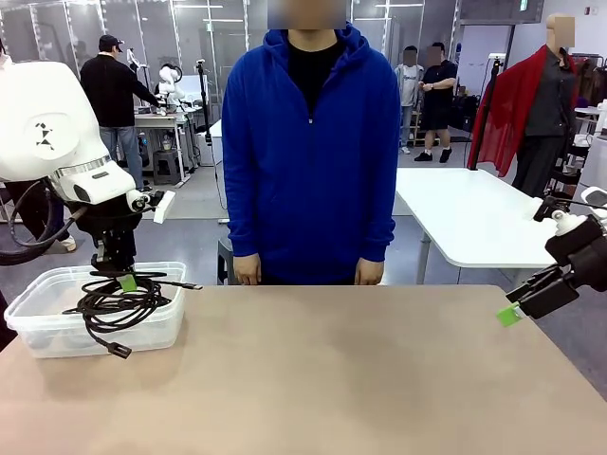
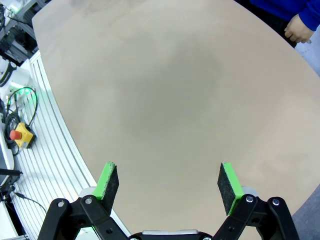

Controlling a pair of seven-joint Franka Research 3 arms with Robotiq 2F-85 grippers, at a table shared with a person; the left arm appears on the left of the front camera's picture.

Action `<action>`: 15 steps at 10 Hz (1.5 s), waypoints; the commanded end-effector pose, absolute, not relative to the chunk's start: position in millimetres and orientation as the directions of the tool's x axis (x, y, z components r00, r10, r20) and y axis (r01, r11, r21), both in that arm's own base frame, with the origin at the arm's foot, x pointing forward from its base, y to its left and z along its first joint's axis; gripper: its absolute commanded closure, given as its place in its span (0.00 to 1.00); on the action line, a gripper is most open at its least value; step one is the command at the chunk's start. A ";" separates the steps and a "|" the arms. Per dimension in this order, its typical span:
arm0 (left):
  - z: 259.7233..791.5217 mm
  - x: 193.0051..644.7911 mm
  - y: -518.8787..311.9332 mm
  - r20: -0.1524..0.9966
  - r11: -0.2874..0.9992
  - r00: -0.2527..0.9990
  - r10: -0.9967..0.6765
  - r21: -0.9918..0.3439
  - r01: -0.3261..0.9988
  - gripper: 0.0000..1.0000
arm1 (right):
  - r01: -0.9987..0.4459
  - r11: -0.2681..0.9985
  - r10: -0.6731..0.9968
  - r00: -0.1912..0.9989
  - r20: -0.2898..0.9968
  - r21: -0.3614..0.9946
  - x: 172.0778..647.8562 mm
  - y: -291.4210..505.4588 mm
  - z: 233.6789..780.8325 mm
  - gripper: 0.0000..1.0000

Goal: Organize and store the cables.
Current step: Place the USB Extension Cable into the Organizing box.

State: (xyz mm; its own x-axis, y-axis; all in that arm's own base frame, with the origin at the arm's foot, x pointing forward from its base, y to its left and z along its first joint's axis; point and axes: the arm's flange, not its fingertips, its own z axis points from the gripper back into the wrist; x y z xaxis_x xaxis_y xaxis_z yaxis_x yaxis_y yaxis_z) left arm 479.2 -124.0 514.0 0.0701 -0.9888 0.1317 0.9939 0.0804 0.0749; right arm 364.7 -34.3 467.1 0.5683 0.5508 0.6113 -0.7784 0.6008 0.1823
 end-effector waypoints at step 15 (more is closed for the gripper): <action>505.7 535.1 -45.7 0.105 0.069 0.059 -0.993 0.101 0.992 0.87 | -0.779 0.600 0.552 0.568 0.610 0.183 363.7 -34.2 468.2 0.00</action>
